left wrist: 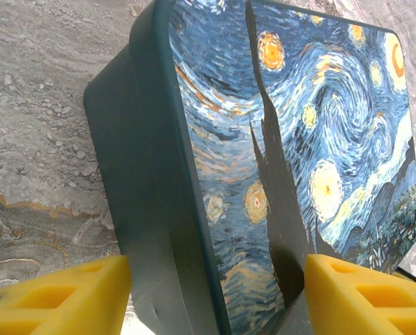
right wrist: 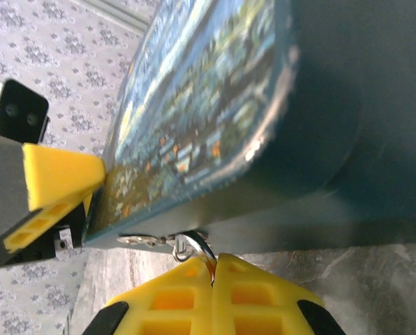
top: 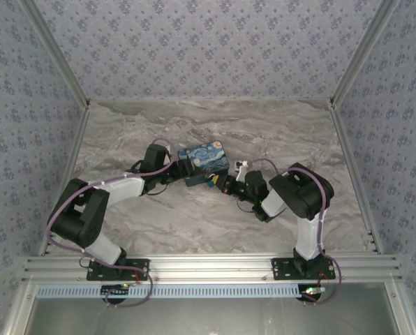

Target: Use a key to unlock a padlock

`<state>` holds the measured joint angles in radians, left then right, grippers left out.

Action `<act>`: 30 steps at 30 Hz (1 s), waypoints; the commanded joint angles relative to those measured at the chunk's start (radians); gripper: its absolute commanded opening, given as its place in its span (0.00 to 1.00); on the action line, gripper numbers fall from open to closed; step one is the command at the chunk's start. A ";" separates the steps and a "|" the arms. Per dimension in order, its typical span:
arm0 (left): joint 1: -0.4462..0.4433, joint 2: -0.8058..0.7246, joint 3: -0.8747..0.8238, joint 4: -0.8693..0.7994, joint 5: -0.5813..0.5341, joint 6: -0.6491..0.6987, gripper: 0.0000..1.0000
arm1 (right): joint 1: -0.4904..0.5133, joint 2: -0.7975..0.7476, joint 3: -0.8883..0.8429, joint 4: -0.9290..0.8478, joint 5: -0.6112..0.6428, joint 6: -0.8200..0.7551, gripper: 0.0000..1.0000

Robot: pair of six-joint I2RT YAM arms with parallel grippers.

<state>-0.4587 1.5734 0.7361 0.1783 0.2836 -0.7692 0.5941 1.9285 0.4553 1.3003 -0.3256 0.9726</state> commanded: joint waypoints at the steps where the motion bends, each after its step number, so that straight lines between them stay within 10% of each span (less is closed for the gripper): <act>1: -0.006 0.020 -0.034 -0.102 -0.035 0.006 0.65 | -0.014 -0.041 -0.022 0.040 0.035 0.011 0.04; 18: -0.006 -0.009 -0.026 -0.122 -0.046 0.005 0.67 | -0.060 -0.301 -0.095 -0.252 0.034 -0.129 0.04; 30: 0.019 -0.144 -0.021 -0.170 -0.098 0.047 0.73 | -0.085 -0.816 0.045 -1.185 0.061 -0.494 0.05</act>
<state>-0.4530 1.4899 0.7219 0.0692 0.2264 -0.7574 0.5144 1.2003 0.4240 0.4683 -0.2832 0.6353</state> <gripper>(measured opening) 0.726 0.061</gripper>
